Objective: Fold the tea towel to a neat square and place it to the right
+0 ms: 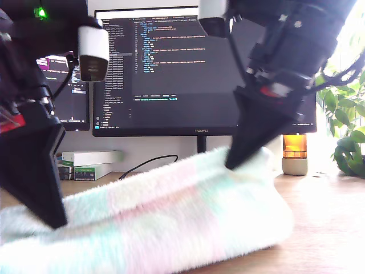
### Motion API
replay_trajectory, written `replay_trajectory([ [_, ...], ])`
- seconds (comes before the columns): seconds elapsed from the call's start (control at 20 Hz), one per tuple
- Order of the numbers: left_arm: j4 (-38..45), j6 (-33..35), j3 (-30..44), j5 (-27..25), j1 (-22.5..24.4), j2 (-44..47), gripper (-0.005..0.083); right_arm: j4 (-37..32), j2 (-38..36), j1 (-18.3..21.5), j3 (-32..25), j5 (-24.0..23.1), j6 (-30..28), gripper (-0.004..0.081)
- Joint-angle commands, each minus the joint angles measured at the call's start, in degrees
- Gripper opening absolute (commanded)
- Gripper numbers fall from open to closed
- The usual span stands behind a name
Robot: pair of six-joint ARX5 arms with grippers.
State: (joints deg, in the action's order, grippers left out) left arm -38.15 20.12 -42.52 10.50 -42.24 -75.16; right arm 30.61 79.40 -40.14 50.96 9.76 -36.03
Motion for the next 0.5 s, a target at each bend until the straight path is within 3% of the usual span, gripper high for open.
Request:
replay_trajectory([
  [0.0,-0.7,0.6,1.0,-1.3,0.9,-0.8,-0.0023,-1.7,0.9,1.6,0.2,-0.7,0.0,-0.0013],
  [0.45,5.7,1.6,1.0,-4.0,2.0,-0.9,-0.0024,-10.2,9.4,3.5,0.2,1.3,-0.4,-0.0013],
])
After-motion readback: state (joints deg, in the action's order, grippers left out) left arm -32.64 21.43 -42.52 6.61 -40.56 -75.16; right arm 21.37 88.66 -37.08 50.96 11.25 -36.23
